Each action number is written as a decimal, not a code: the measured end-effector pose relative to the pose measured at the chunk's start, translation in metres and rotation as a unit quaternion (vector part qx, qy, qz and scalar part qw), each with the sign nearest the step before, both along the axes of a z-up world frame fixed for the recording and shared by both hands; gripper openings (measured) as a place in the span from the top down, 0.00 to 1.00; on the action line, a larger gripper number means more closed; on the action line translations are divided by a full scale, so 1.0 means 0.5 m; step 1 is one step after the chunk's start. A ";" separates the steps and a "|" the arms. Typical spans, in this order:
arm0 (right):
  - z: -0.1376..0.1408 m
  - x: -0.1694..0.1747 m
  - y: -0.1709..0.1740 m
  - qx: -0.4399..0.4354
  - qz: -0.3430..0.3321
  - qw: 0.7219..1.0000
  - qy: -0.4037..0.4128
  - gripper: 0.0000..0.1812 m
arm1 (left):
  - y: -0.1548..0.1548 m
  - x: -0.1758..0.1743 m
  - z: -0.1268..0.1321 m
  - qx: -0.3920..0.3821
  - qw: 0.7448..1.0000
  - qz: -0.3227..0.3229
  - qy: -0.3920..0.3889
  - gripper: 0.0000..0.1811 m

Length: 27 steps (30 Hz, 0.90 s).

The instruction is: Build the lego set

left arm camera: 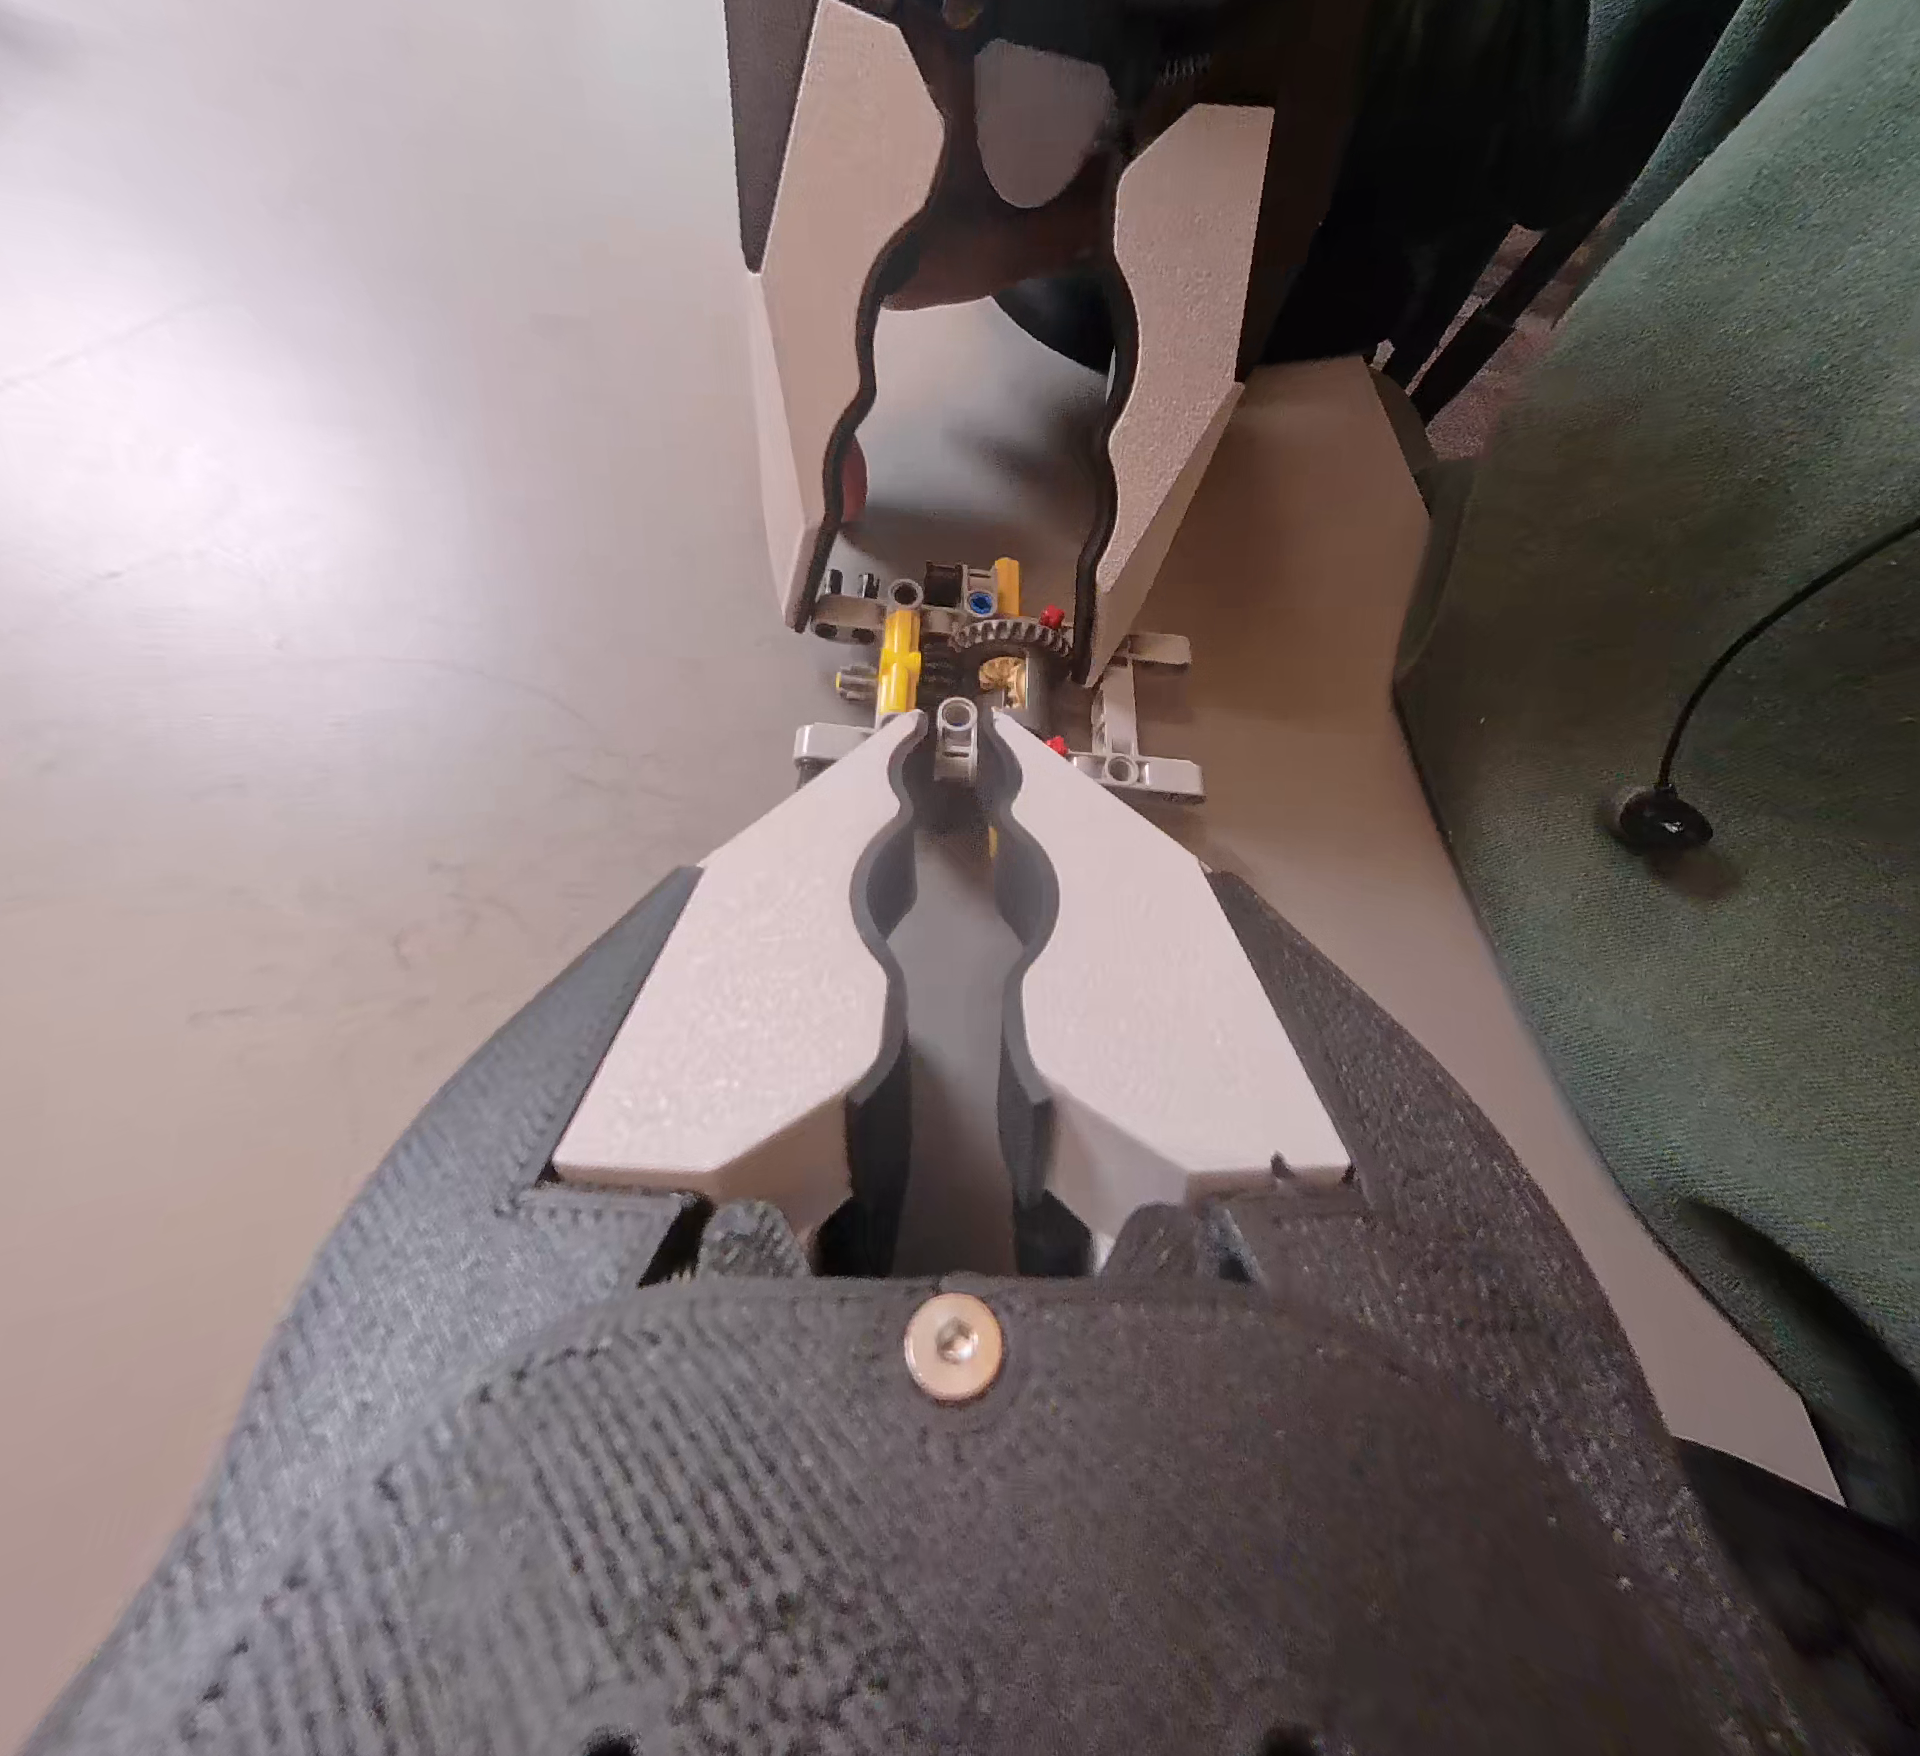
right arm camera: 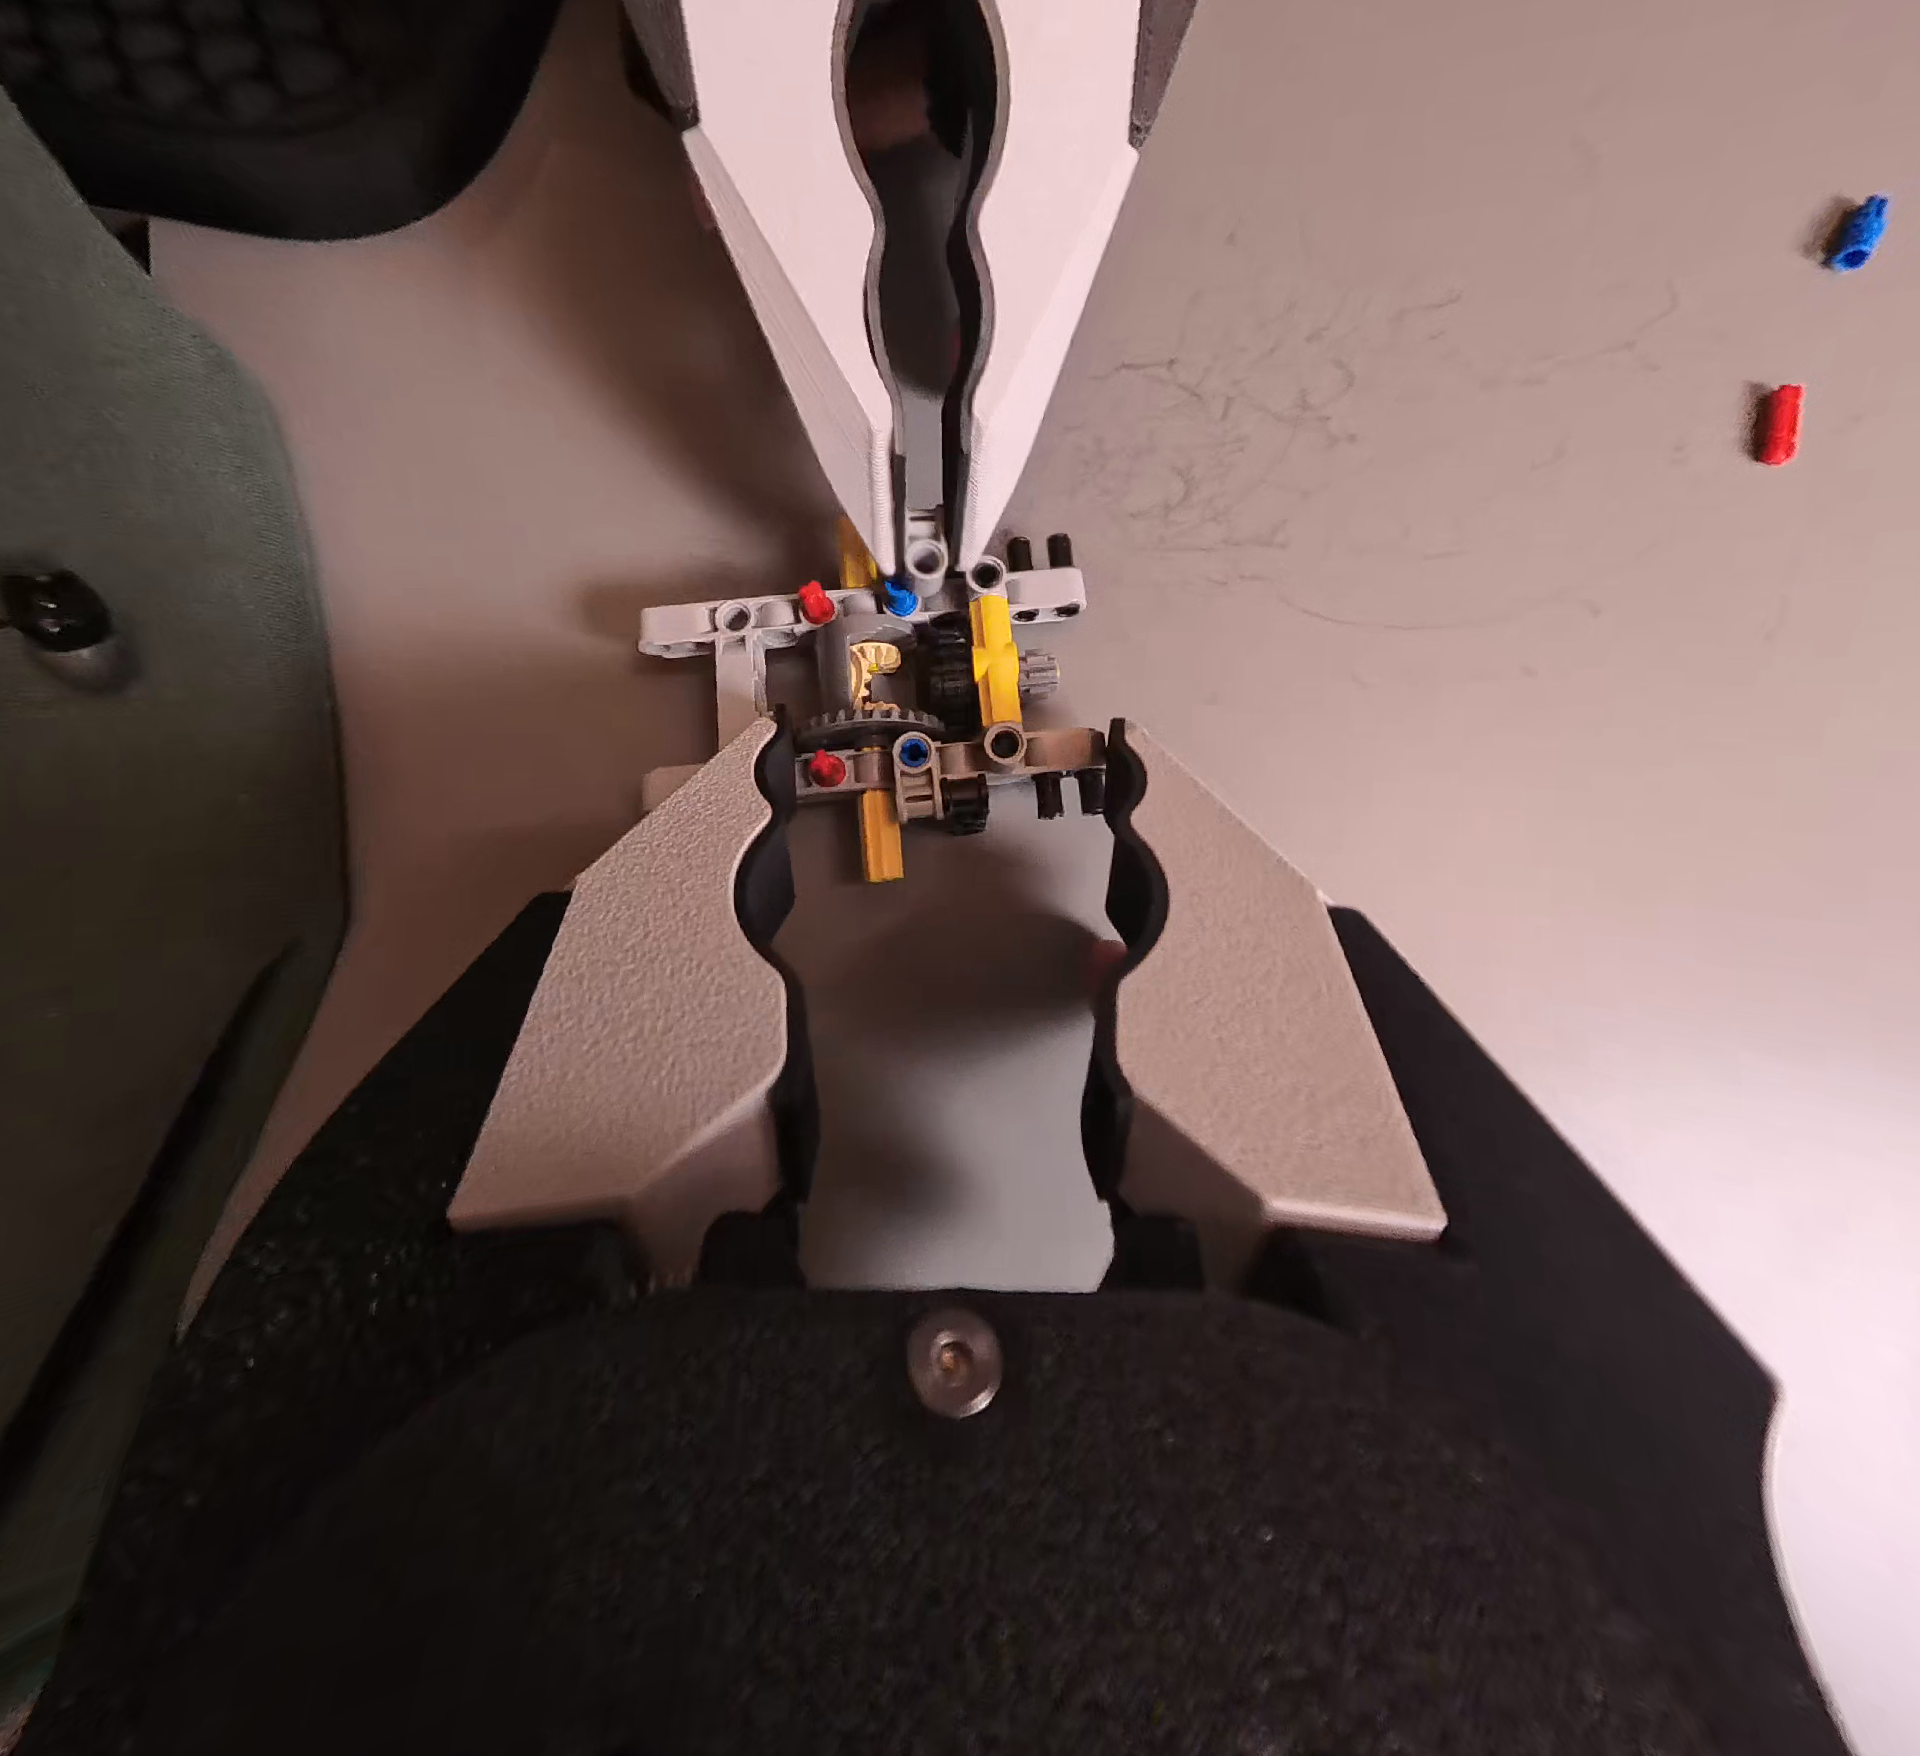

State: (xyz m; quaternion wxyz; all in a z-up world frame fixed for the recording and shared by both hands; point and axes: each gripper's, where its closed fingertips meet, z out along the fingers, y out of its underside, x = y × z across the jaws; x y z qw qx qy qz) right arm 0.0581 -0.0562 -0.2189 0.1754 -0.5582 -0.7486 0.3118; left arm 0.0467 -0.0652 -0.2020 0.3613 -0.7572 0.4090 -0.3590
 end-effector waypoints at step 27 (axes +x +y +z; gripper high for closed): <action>0.002 -0.004 -0.004 0.014 0.019 0.999 0.028 0.68 | -0.019 0.002 -0.013 0.006 0.986 -0.014 0.165 0.97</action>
